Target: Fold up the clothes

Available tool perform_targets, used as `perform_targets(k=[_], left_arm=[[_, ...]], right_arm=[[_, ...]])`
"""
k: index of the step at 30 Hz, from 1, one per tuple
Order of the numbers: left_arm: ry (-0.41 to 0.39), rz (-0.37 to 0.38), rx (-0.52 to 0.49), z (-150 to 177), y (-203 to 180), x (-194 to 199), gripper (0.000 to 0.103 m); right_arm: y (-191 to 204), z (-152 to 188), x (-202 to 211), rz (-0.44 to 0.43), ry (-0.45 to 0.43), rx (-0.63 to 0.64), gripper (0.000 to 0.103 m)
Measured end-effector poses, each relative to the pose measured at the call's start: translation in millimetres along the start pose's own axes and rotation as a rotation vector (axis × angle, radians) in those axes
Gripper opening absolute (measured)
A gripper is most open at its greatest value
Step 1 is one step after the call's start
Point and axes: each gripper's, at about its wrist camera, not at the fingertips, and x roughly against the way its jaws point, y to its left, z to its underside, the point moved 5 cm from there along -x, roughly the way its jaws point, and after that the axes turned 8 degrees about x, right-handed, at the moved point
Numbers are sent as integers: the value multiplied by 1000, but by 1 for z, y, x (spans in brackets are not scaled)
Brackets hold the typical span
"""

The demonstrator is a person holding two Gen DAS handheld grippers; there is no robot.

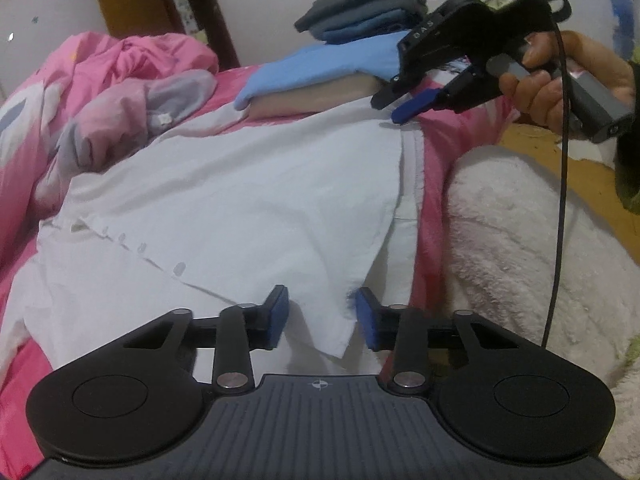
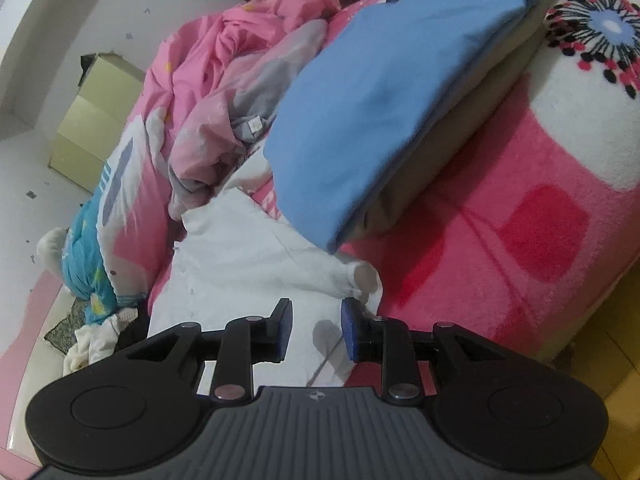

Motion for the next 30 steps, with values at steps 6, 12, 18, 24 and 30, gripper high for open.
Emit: perform_targets(k=[6,12,18,24,30], left_arm=[[-13,46,108,-3,10,4,0],[-39,94,176,-6,23,24,0],[-24,180,165,-1,19,37,0],[27,240,157,12,11,28,0],[46,257,164,20,7,20,0]], right_arm=[[0,-4,-1,3,-59,14,6],[11,-2,17,-38,-67,25,1],[3,3,31,-35,-68,-32,3],[3,6,36,45,-79,14,3],[39,2,30,78,-85,216,3]])
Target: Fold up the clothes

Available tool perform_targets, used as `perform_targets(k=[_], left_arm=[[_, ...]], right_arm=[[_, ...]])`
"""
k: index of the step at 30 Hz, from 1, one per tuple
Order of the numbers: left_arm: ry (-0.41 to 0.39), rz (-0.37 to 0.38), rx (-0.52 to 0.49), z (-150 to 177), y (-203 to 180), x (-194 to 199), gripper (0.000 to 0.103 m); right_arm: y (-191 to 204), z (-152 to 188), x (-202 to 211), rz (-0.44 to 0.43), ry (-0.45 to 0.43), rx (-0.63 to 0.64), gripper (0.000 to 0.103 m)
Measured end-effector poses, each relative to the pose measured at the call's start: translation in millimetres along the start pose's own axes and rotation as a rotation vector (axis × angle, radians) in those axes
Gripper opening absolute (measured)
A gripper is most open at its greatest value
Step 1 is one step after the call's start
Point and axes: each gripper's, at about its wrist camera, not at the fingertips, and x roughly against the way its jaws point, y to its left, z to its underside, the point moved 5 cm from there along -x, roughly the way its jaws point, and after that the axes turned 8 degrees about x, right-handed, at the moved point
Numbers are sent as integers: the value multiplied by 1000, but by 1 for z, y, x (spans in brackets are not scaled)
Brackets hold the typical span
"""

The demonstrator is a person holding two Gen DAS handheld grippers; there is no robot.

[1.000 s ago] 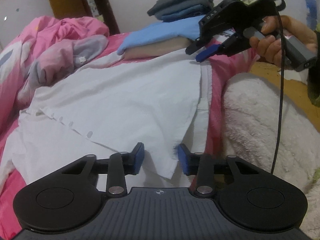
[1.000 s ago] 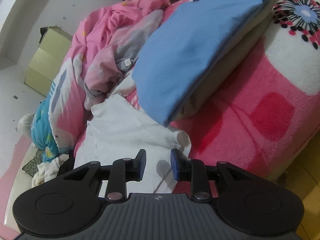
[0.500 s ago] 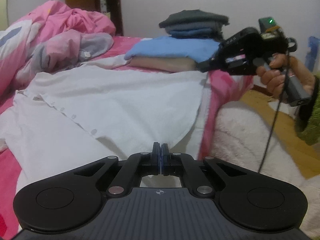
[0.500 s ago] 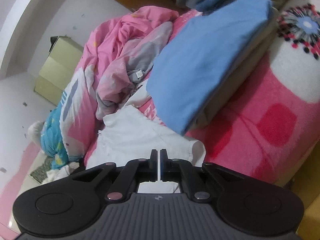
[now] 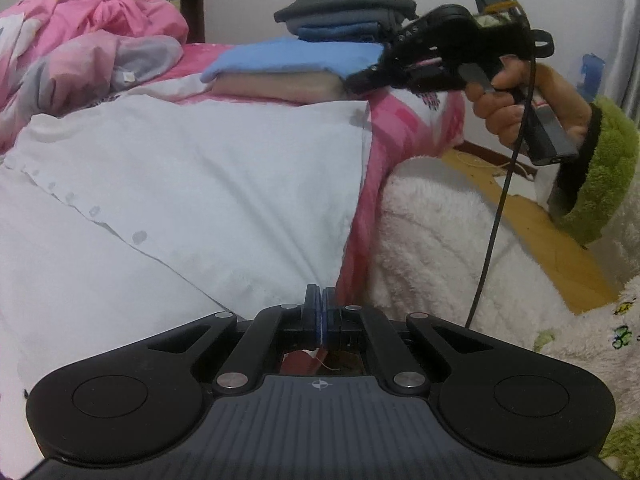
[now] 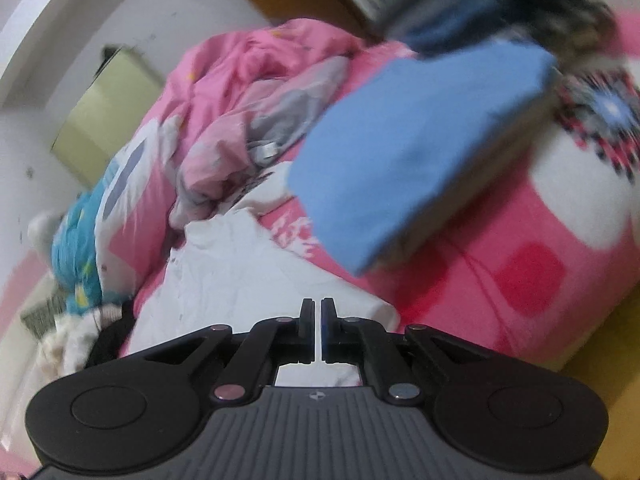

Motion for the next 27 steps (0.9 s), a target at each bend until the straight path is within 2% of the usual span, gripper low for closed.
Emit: perform_targets(k=[3,6,7,9,12,15,17,19,22,24,25,26,27], left_arm=[[5,6,10,4,2,-5,0],[42,-4,16,13,4,-13,1],[58,-12,22,16,6,-15,3],[70,-23,37,18,9,-11,14],[10,21,95,11,15,11,24],[-74,86,189,-5,24,34,35],[-122,100,240,-18,34,41,39],[-158,77,271,-31,46,40,42],[-192,19,308,-49,63,31,49],[-202,-11,332,-59,76,20,54],[-200,-23,337,-63,82,14,54],[-199,-33,344,-66,88,8,54],[-200,-42,350,-69,94,2,54]], right_arm=[[17,1,-12,77,29,208,4],[17,15,-28,269,99,445,4],[14,20,-28,308,108,485,4],[9,26,-25,367,126,537,4],[12,17,-9,377,124,514,4],[28,4,5,333,65,523,4],[42,-7,9,241,10,495,4],[54,-20,10,152,-33,451,5],[57,-47,3,74,-56,356,9],[55,-73,-3,48,-68,290,19],[52,-89,-5,40,-77,259,31],[48,-108,-11,42,-82,237,49],[43,-127,-19,54,-83,220,52]])
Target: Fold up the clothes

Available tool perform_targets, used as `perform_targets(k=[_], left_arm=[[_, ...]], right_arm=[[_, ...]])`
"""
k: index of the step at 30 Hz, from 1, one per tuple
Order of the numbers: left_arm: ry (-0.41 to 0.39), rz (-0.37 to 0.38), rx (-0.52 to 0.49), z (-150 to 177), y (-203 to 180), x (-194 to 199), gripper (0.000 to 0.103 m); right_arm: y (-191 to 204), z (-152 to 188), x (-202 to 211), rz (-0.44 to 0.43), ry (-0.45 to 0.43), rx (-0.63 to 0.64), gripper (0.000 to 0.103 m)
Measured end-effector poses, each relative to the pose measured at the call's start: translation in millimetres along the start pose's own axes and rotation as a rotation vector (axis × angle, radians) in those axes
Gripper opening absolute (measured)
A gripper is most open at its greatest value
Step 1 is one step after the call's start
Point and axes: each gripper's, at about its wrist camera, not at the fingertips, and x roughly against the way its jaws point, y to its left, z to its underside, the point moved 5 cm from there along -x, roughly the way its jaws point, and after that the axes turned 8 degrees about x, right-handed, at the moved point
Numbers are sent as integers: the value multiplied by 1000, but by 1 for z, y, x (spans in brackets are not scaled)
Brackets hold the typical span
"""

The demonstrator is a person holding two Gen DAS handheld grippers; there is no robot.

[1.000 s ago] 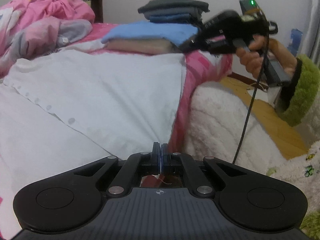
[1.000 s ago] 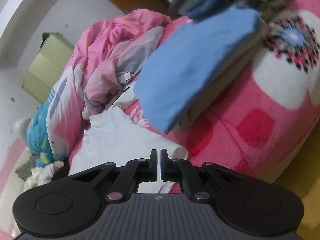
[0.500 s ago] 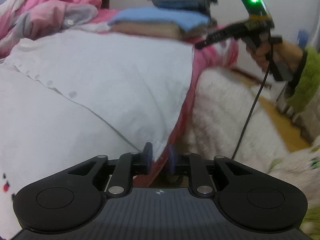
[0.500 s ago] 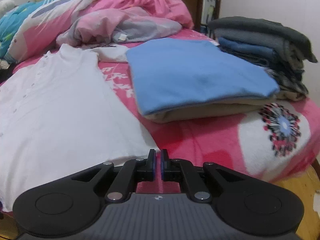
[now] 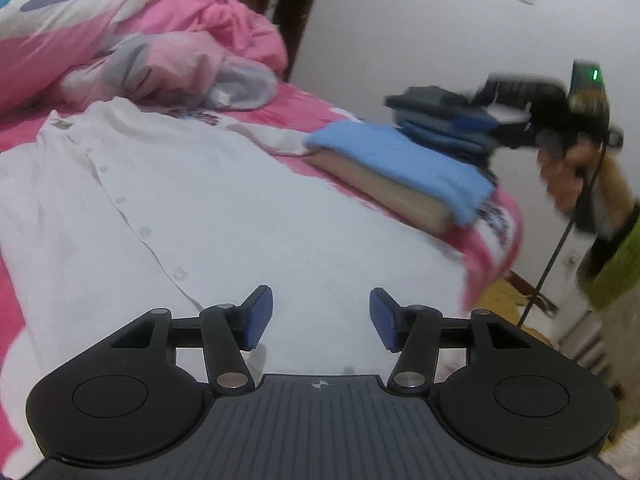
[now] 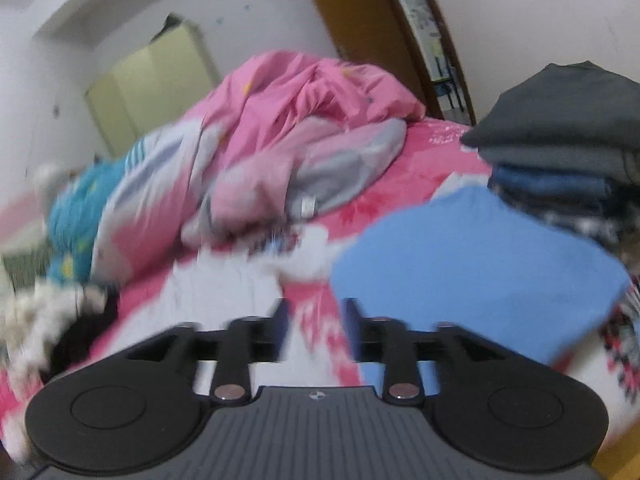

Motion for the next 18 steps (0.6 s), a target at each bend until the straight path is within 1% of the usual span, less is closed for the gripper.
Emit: perform_targets(k=[1,3,4,5,8,10,12,14,16,17,18], left_arm=[[-2,-9,9,-3,6,-8,54],[5,-17,48,-7,19,-23,55],[12,-15,75,-8,25,-30,55],[21,-12,101,-7,32,-36,55],[18,22,143,-4,45,-45,55],[2,56,163,-3,51,-47,57],[-16,94,184,-3,56,-46,61],[-29,133,220,-2,60,-44,63],[-42,159,247,0,64,-42,64],[-48,171,259,1,65,-42,64],[-53,181,266,1,66,-42,64]], right_arm=[[-8,-17,-10,12,0,-16,54],[-25,-50,-30,36,1,-48,61],[-35,-64,-46,48,22,-64,66],[-45,-77,-66,60,61,-80,68],[-72,-106,-127,118,173,-116,70],[-87,-121,-175,203,253,-59,71],[-104,-125,-213,295,308,-50,73],[-125,-123,-254,352,393,-68,76],[-138,-114,-292,425,477,-93,76],[-144,-110,-306,461,501,-106,76],[-148,-107,-317,481,510,-120,76]])
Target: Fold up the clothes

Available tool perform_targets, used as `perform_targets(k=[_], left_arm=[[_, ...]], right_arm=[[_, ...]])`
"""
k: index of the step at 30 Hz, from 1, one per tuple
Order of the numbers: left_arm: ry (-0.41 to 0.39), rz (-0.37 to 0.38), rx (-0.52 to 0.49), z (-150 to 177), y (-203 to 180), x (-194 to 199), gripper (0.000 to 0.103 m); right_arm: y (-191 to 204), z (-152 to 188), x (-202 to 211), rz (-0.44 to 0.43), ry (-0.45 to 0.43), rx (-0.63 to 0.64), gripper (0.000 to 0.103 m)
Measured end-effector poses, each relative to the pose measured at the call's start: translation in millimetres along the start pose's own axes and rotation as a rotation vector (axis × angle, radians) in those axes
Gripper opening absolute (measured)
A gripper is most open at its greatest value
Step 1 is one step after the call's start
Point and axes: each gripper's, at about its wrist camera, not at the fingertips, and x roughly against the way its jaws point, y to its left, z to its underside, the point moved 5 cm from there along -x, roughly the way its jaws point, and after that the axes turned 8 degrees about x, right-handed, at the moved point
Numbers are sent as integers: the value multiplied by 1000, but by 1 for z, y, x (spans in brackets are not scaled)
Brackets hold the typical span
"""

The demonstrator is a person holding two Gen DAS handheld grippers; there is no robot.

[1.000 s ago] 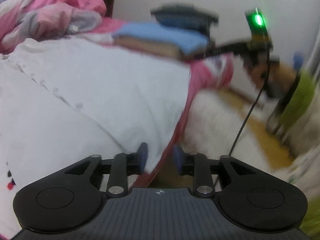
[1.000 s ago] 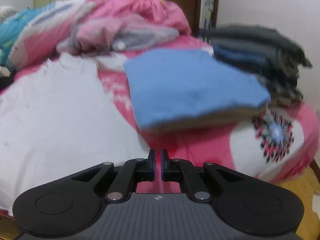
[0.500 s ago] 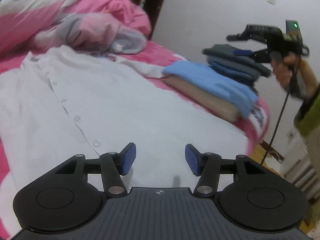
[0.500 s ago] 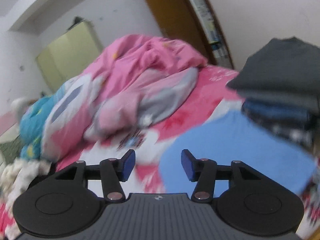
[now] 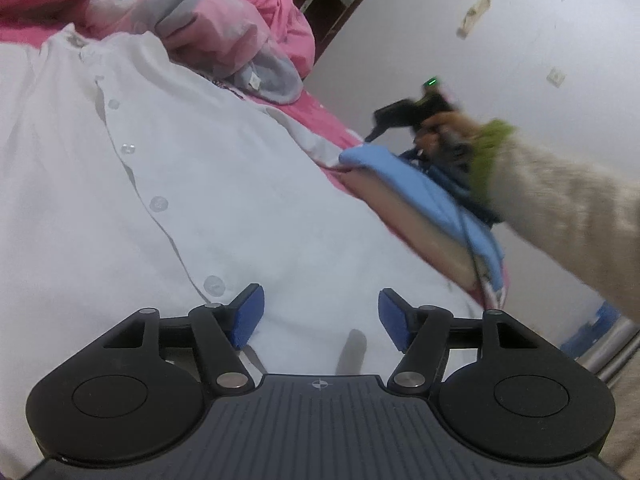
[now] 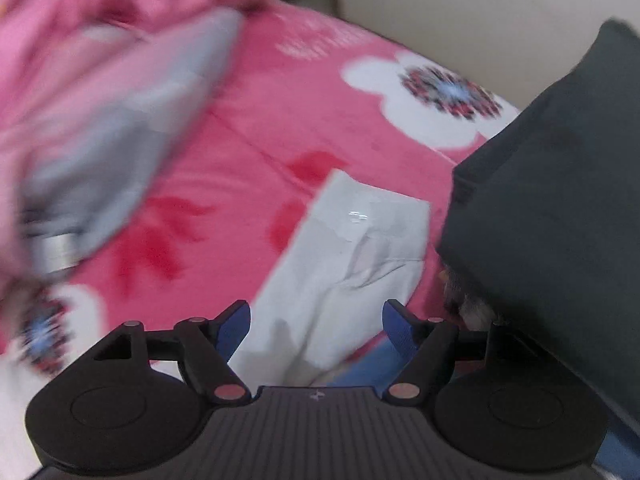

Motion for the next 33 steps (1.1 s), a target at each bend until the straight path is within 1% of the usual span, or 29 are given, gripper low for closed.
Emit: perform_targets(k=[2,7,9,10,11,12,13,15,16,19,22,25,27,29,31,33], left_arm=[[-5,14,2,0,0,0,65],[-14,31,-15,2,0,-1,68],[-17,38,-13,3,0,0,68],[-18,42,-9,3,0,0,68],[-19,45,-6,3,1,0,68],[-19,47,-5,3,1,0,68],[-19,46,-6,4,1,0,68],[-17,40,-14,1,0,-2,68],[-16,37,-19,1,1,-2,68],[-17,31,-26,2,0,-2,68],[-22,36,-25,3,1,-2,68],[-28,41,-24,5,2,-2,68],[-33,42,-25,5,2,-1,68],[-37,44,-26,6,3,0,68],[-43,48,-25,6,3,0,68],[-47,53,-22,6,3,0,68]], right_arm=[[1,-8,-20,15,8,-25,76],[-4,-26,-53,83,-14,-60,75],[-11,-25,-59,81,-25,-83,64],[-15,-24,-61,81,-32,-92,48],[-17,-23,-60,84,-48,-102,28],[-20,-24,-55,73,-72,-114,14],[-21,-25,-47,45,-108,-130,3],[-19,-29,-24,-17,-207,-152,2],[-15,-32,-8,-39,-272,-145,2],[-5,-43,50,-90,-453,-103,2],[5,-50,113,-161,-633,-61,2],[19,-47,173,-271,-788,-20,2],[30,-42,207,-362,-862,24,2],[48,-32,238,-470,-908,81,2],[70,-20,266,-582,-929,143,2],[99,-7,291,-663,-937,222,1]])
